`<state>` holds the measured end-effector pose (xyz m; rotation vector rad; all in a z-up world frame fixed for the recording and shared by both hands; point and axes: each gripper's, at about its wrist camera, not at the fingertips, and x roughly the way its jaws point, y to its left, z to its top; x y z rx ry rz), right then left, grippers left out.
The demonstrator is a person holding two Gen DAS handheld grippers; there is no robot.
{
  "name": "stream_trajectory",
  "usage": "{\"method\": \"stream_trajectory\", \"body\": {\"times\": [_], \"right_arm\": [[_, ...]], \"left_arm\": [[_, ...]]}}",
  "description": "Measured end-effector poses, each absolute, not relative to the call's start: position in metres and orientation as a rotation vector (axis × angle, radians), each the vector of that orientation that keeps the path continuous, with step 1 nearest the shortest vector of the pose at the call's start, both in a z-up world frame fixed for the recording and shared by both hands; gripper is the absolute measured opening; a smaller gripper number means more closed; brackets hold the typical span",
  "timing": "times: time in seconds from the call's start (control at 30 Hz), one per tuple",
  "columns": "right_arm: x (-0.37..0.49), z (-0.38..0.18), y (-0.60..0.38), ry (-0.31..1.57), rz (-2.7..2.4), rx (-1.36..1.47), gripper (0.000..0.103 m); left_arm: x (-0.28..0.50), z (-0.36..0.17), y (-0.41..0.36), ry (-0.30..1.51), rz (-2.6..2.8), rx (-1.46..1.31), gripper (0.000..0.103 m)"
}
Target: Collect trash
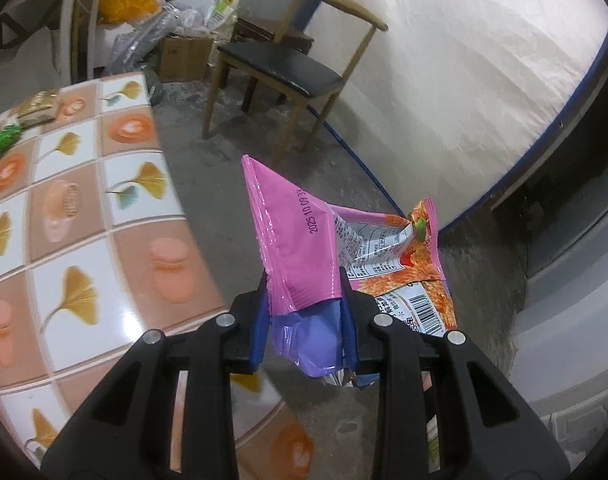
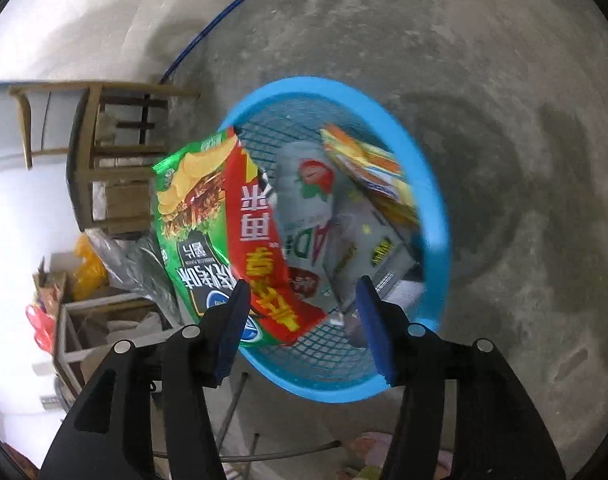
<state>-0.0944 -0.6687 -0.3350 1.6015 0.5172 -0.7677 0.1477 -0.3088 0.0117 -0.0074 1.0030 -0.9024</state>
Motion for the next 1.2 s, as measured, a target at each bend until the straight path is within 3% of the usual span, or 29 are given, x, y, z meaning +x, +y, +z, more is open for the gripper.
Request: {"method": "stream_trajectory", "body": {"times": [0.37, 0.5, 0.53, 0.6, 0.67, 0.87, 1.07, 1.2], "right_arm": [[-0.196, -0.303, -0.630, 0.373, -0.741, 1.562, 0.058], [-0.235, -0.299, -0.604, 0.331, -0.744, 1.601, 0.058], [-0.246, -0.296, -0.596, 0.321, -0.745, 1.610, 0.058], [-0.260, -0.295, -0.585, 0.315, -0.750, 1.629, 0.058], [-0.273, -0.298, -0.573, 0.326, -0.758, 1.645, 0.058], [-0.298, -0.307, -0.546, 0.336, -0.782, 1.675, 0.058], [-0.289, -0.310, -0.540, 0.357, -0.762, 1.676, 0.058], [-0.266, -0.282, -0.538, 0.409, -0.725, 1.570, 0.058]], "left_arm": [[0.136, -0.038, -0.417, 1.152, -0.997, 0.067, 0.029], [0.130, -0.072, -0.480, 1.232, -0.988, 0.060, 0.035], [0.130, -0.081, -0.496, 1.241, -0.973, 0.054, 0.039], [0.130, -0.103, -0.523, 1.277, -0.941, 0.046, 0.069], [0.127, -0.125, -0.545, 1.305, -0.913, 0.060, 0.079], [0.118, -0.148, -0.537, 1.395, -0.864, -0.007, 0.079], [0.120, -0.110, -0.497, 1.306, -0.873, -0.010, 0.079], [0.111, -0.068, -0.461, 1.220, -0.906, -0.025, 0.079]]}}
